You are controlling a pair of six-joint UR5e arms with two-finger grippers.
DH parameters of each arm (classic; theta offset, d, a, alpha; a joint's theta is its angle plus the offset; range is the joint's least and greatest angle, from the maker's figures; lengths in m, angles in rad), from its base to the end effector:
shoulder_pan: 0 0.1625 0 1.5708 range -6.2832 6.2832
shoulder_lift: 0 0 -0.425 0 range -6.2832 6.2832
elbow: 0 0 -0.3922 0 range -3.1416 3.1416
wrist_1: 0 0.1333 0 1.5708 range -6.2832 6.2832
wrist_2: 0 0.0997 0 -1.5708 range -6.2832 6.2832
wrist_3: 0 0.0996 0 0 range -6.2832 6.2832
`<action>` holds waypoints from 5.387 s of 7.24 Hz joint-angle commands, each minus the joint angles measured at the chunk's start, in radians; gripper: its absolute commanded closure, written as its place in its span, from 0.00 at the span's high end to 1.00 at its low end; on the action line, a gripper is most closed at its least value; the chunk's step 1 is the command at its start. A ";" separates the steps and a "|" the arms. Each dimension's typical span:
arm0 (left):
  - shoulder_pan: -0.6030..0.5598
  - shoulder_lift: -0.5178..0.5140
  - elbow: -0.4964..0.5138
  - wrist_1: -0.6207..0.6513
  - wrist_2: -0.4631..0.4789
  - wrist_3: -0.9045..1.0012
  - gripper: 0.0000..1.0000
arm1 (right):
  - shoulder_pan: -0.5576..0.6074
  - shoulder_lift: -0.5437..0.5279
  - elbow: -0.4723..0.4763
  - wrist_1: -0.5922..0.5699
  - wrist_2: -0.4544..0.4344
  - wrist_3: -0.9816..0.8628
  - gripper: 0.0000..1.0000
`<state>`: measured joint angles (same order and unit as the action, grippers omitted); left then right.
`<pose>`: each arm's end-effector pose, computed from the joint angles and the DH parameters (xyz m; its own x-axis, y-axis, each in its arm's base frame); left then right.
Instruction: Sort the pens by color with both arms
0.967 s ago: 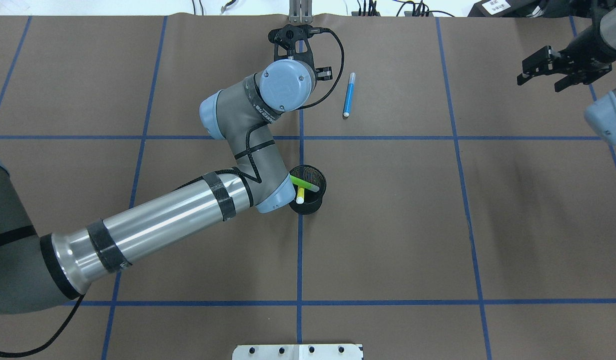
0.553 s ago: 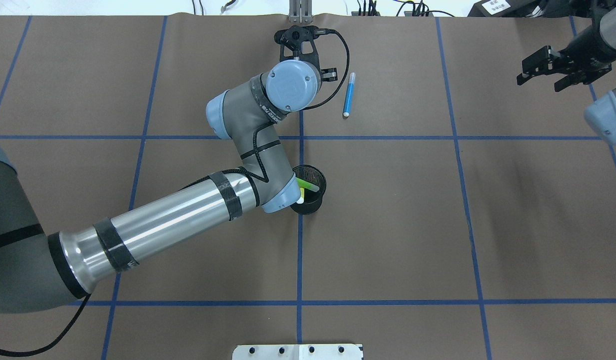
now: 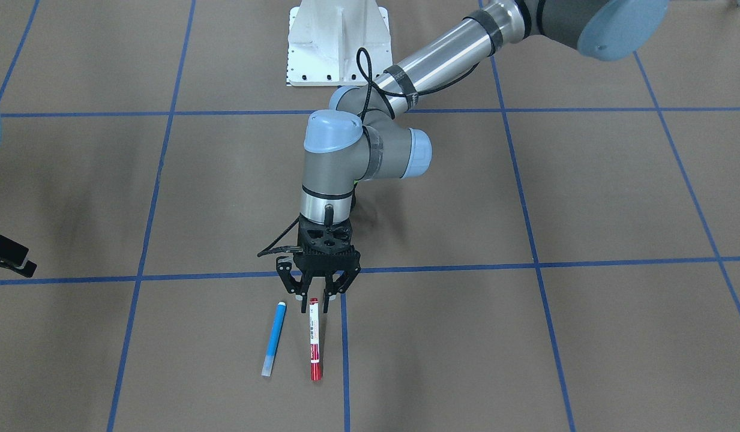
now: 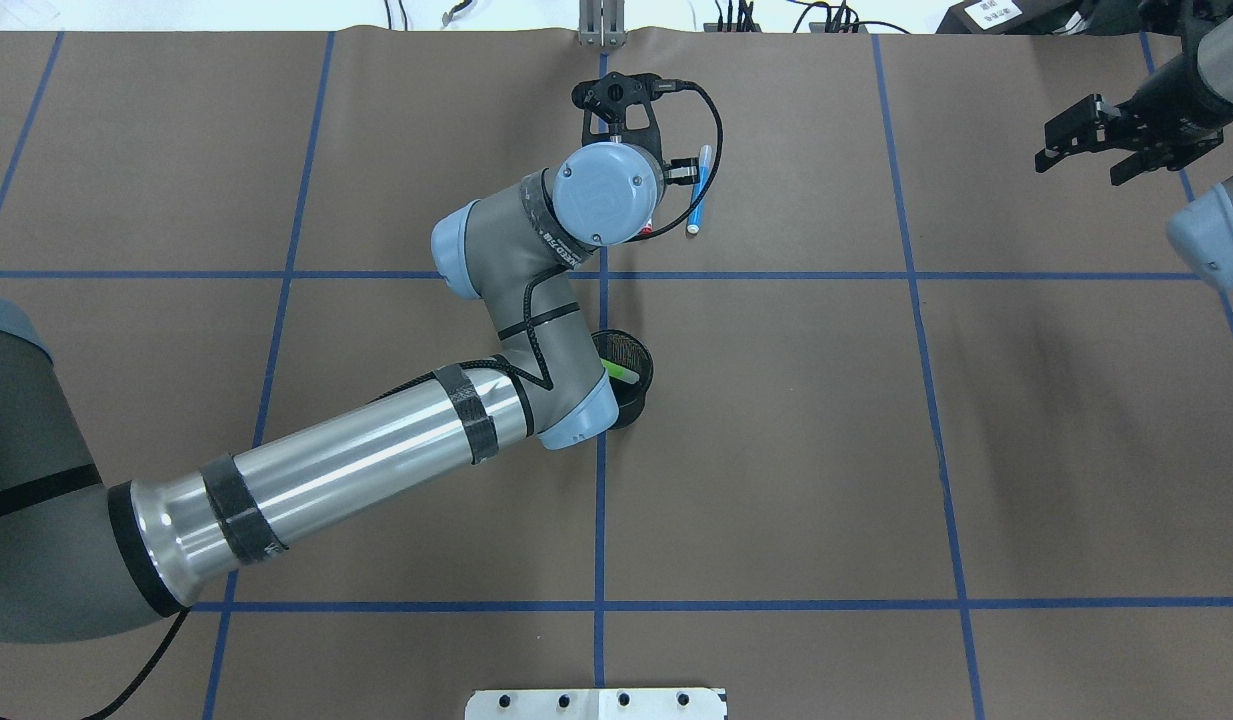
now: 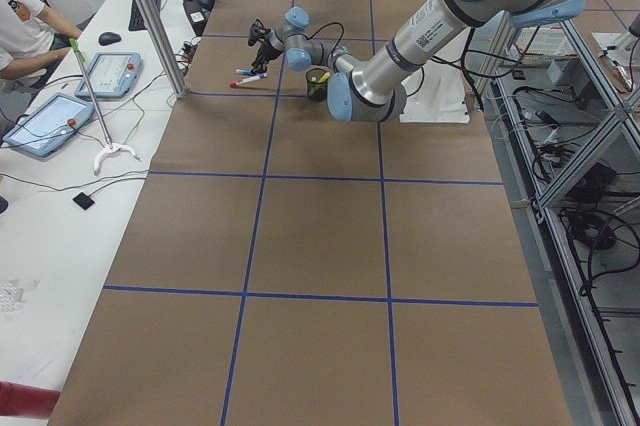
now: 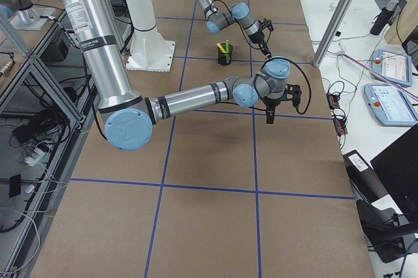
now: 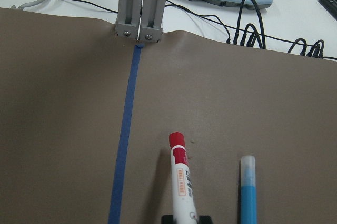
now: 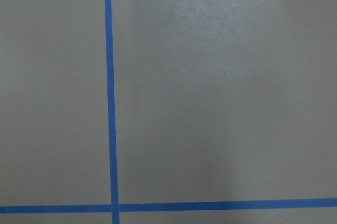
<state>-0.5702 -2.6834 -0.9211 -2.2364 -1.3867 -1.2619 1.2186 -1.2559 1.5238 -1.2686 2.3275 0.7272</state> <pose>0.6449 -0.5935 0.1272 0.5469 0.0043 -0.8372 0.5287 0.7736 0.3494 -0.1574 -0.6164 0.4699 0.6074 0.0781 0.7905 -0.1518 0.9882 0.0190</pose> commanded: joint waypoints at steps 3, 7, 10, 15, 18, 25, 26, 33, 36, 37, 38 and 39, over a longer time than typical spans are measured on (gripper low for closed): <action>-0.048 0.045 -0.190 0.157 -0.160 0.006 0.99 | -0.025 0.058 -0.002 -0.002 -0.045 0.076 0.99; -0.259 0.446 -0.679 0.343 -0.581 0.166 0.99 | -0.262 0.255 0.048 -0.002 -0.224 0.525 0.99; -0.432 0.767 -0.902 0.422 -0.800 0.463 0.99 | -0.433 0.324 0.196 -0.065 -0.354 0.740 0.99; -0.497 1.028 -1.053 0.419 -0.865 0.541 0.99 | -0.734 0.659 0.020 -0.464 -0.701 0.617 0.99; -0.496 1.031 -1.068 0.419 -0.864 0.526 0.99 | -0.775 0.839 -0.188 -0.655 -0.708 0.489 0.99; -0.494 1.031 -1.088 0.420 -0.862 0.518 0.99 | -0.788 0.836 -0.249 -0.716 -0.718 0.315 0.81; -0.494 1.031 -1.087 0.420 -0.862 0.518 0.99 | -0.788 0.833 -0.244 -0.716 -0.718 0.313 0.76; -0.493 1.030 -1.087 0.420 -0.859 0.518 0.99 | -0.785 0.833 -0.240 -0.716 -0.734 0.290 0.20; -0.493 1.030 -1.087 0.420 -0.859 0.518 0.99 | -0.783 0.832 -0.229 -0.718 -0.734 0.290 0.00; -0.493 1.030 -1.087 0.420 -0.859 0.518 0.99 | -0.763 0.833 -0.200 -0.724 -0.731 0.287 0.00; -0.493 1.030 -1.088 0.420 -0.859 0.518 0.99 | -0.760 0.833 -0.195 -0.729 -0.734 0.285 0.00; -0.494 1.030 -1.088 0.420 -0.859 0.518 0.99 | -0.754 0.840 -0.195 -0.727 -0.732 0.285 0.35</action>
<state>-1.0633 -1.6536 -2.0089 -1.8162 -2.2458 -0.7440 0.4571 -0.4214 1.3234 -1.9947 1.5949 1.0133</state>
